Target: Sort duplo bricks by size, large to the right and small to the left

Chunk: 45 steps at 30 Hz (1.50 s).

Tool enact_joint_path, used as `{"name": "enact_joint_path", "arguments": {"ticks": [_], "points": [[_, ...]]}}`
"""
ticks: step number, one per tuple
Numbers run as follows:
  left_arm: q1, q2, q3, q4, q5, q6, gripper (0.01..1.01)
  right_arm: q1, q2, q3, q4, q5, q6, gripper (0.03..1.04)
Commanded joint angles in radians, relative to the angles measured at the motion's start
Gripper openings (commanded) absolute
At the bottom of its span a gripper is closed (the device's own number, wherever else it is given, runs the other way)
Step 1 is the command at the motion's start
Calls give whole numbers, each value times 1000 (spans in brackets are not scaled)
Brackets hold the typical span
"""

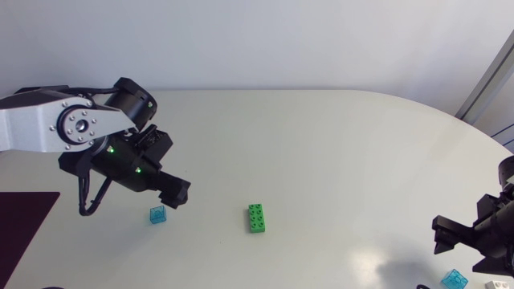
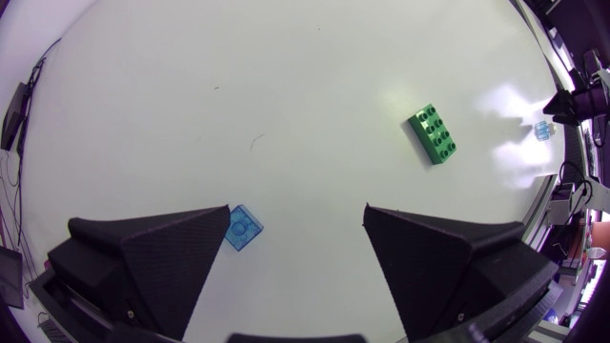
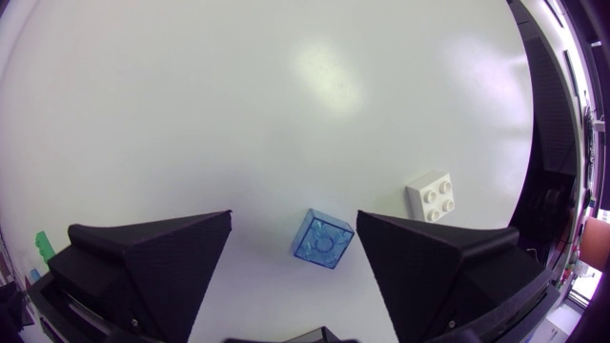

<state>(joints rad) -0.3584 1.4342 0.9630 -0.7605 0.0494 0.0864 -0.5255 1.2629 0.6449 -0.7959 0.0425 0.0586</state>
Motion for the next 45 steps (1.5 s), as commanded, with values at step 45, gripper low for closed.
{"name": "enact_joint_path", "arguments": {"ticks": [45], "points": [[-53, 37, -20, -28, 1, -4, 974, 64, 216, -39, 106, -10, 58, 602]]}}
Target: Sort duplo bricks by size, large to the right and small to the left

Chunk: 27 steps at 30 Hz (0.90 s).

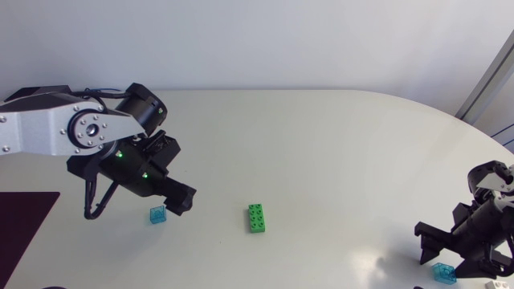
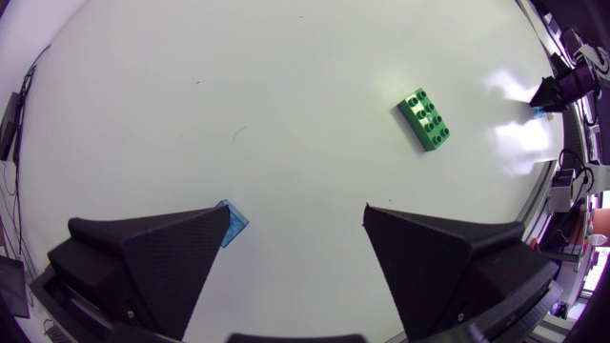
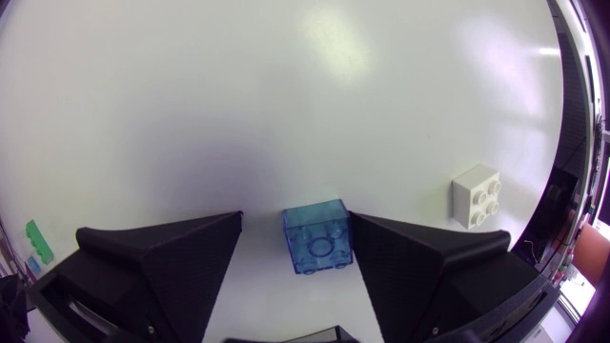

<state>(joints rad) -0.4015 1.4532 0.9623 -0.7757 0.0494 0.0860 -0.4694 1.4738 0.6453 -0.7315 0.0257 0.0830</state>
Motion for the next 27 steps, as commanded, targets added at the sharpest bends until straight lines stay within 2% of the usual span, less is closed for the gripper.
{"name": "enact_joint_path", "arguments": {"ticks": [1, 4, 6, 11, 17, 20, 21, 22, 23, 24, 27], "points": [[-10, 18, -19, -13, 1, -3, 974, 9, -7, -45, 52, 6, 26, 508], [-8, 18, -20, -13, 1, -3, 974, 11, -52, -64, 78, 8, 11, 289], [-10, 18, -20, -13, 1, -3, 974, 9, -78, -73, 89, 6, 6, 239], [-11, 18, -23, -13, 1, -6, 974, 38, -147, -88, 93, -24, 0, 203], [-5, 7, -34, -14, 1, -6, 974, 192, -162, -24, 84, -33, 47, 182], [-3, -1, -40, -14, 1, -6, 974, 207, -158, -9, 83, -23, 47, 190], [-3, -2, -42, -14, 1, -6, 972, 207, -161, -10, 78, -21, 41, 249], [-3, -4, -42, -14, 1, -6, 972, 204, -161, -16, 72, -20, 34, 490], [-3, -4, -42, -14, 1, -6, 974, 190, -161, -21, 52, -15, 29, 777], [-3, -4, -42, -14, 1, -5, 972, 172, -159, -24, 30, -15, 20, 954], [-3, 6, -28, -14, 1, -6, 974, 94, -153, -35, 20, -15, -37, 984]]}}
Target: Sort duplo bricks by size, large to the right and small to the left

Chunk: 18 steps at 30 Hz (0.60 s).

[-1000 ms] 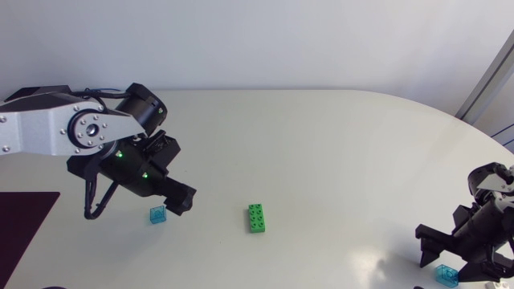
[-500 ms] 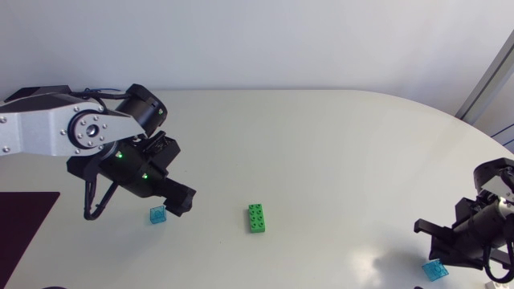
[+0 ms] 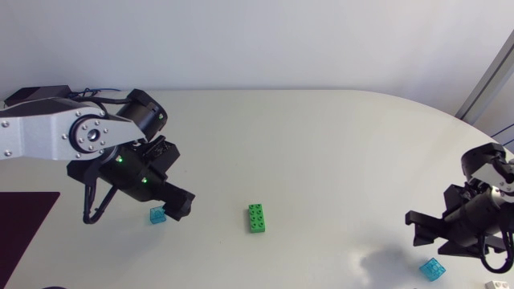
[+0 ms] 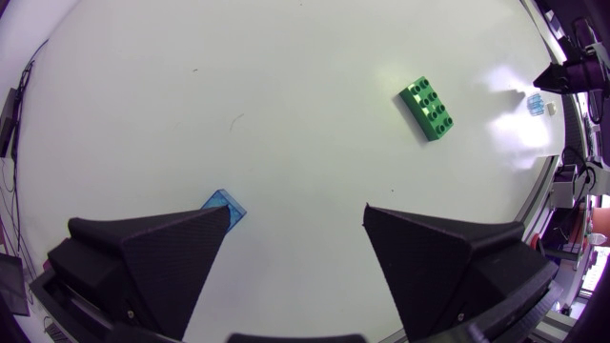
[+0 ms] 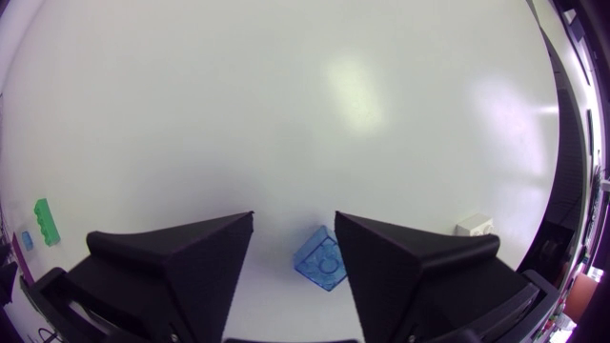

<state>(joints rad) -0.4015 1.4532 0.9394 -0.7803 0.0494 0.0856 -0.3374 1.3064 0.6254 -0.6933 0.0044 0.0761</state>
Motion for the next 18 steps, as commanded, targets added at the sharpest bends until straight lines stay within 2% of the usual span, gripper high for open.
{"name": "enact_joint_path", "arguments": {"ticks": [1, 6, 9, 18], "points": [[-7, 9, -1, -11, -2, -7, 974, -69, 24, -13, -20, 6, -58, 984], [-30, 19, 33, -40, -20, -29, 974, -163, 76, -10, -46, -6, -188, 985], [-34, 19, 47, -60, -23, -44, 974, -164, 106, -4, -74, -7, -242, 985], [-39, 22, 52, -99, -66, -83, 974, -141, 160, 14, -61, -7, -358, 987]]}}
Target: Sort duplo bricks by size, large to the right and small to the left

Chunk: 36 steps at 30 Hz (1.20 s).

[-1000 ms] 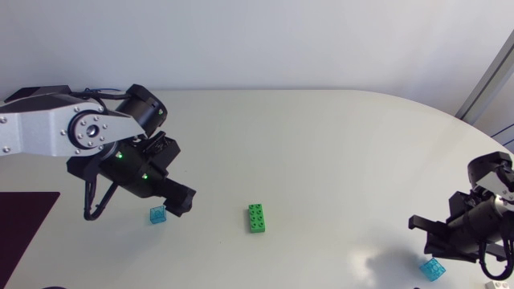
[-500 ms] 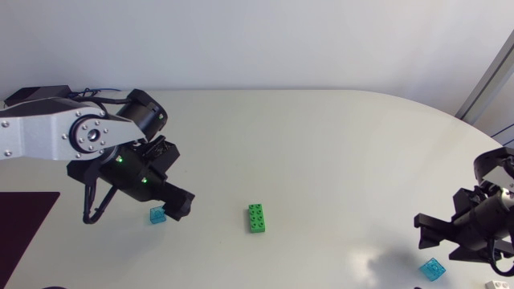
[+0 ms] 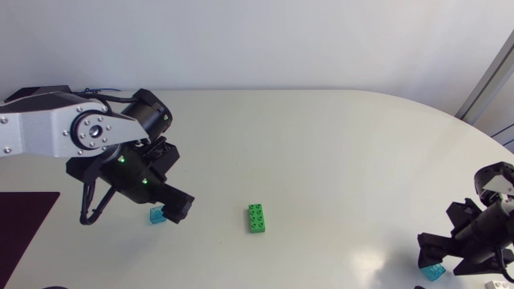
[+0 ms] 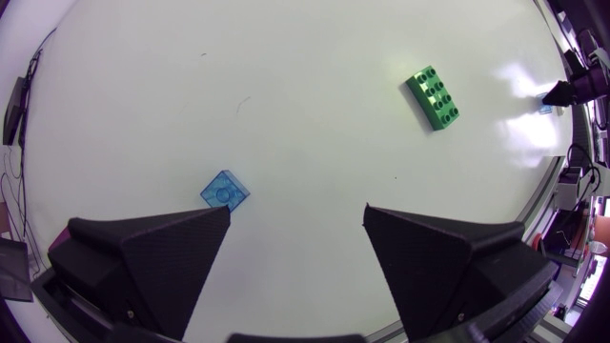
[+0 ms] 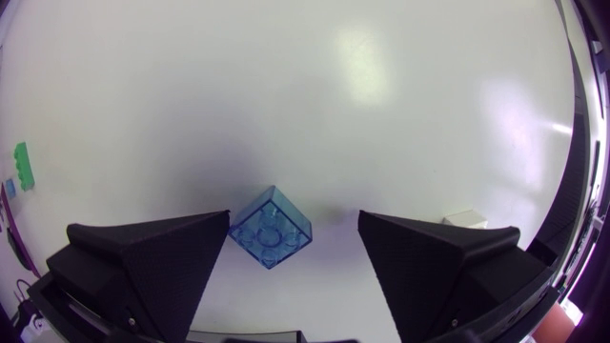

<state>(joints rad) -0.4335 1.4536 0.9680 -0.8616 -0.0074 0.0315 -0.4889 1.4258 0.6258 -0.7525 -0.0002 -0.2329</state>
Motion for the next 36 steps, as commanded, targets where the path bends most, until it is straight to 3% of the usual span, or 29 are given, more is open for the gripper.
{"name": "enact_joint_path", "arguments": {"ticks": [1, 12, 21, 26, 30, 31, 36], "points": [[-10, 22, 26, -22, -13, -35, 974, 16, 50, 22, -4, -1, -68, 987], [-10, 45, 31, -45, -62, -50, 974, 95, 64, 48, -13, 46, -260, 985], [-10, 68, 41, -54, -71, -53, 974, 93, 48, 28, -25, 98, -436, 964], [-10, 68, 41, -56, -75, -54, 974, 102, 10, -11, -19, 100, -494, 766], [-10, 68, 40, -56, -75, -54, 974, 122, -57, -49, -7, 98, -523, 403], [-11, 68, 40, -57, -75, -54, 974, 128, -71, -58, -5, 97, -525, 352], [-11, 68, 38, -57, -75, -54, 974, 135, -73, -86, 15, 97, -517, 352]]}}
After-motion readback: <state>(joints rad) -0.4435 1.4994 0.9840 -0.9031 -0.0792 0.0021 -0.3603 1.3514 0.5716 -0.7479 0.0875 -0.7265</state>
